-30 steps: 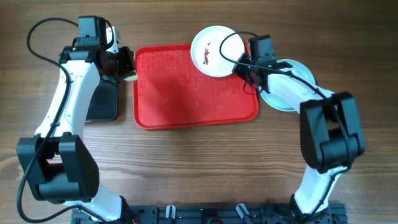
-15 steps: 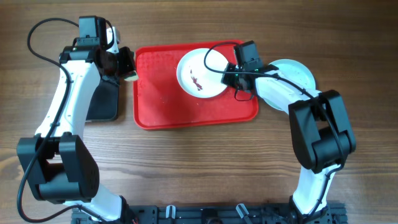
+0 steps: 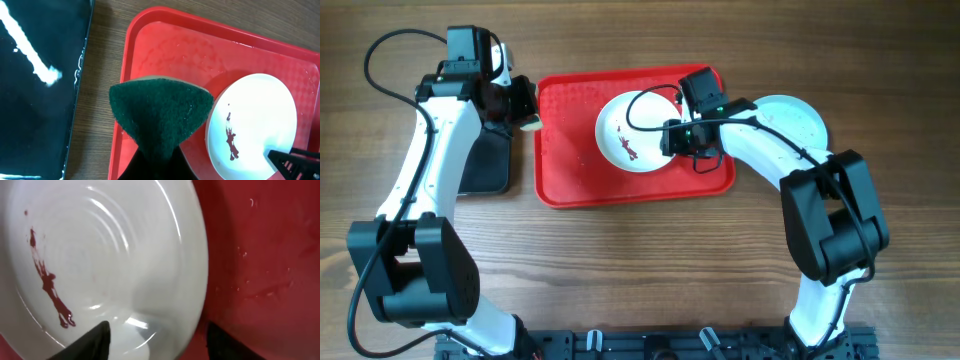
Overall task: Clean dirty plates on tray and stack at the side
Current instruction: 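Move the right gripper to the white sauced plate and grasp its rim, then bring the left gripper's sponge onto the held white plate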
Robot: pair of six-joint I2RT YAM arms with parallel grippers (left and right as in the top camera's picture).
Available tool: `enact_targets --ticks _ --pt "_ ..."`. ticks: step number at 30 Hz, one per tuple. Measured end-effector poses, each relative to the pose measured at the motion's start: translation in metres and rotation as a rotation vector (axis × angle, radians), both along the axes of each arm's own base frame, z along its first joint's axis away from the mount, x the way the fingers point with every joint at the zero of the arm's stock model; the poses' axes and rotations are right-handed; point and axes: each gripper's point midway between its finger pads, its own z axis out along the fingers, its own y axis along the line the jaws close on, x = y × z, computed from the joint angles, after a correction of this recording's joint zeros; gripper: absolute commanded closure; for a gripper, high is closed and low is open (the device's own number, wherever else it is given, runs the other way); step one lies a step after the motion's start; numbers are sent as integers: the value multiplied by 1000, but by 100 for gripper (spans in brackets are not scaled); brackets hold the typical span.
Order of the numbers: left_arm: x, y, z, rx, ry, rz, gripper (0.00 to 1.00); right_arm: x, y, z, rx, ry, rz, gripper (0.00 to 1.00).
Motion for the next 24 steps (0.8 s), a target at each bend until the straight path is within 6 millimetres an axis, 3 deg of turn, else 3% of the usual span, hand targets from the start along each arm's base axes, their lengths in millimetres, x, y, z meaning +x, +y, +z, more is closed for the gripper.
enact_targets --ticks 6,11,14,18,22,24 --pt "0 -4 0 0 1 -9 96 40 -2 19 -72 -212 92 34" --pt "-2 -17 -2 0 1 -40 96 61 -5 24 -111 -313 134 42" --pt "-2 -23 -2 0 -3 -53 96 61 -5 12 -124 -300 144 57" --pt "-2 -24 -2 -1 -2 -53 96 58 -7 -6 -133 -261 142 68" --pt "-2 -24 -2 -3 -1 -49 96 57 -7 -8 -125 -245 117 93" --pt "-2 -24 -2 -3 -1 -49 96 55 -7 -9 -114 -227 86 96"
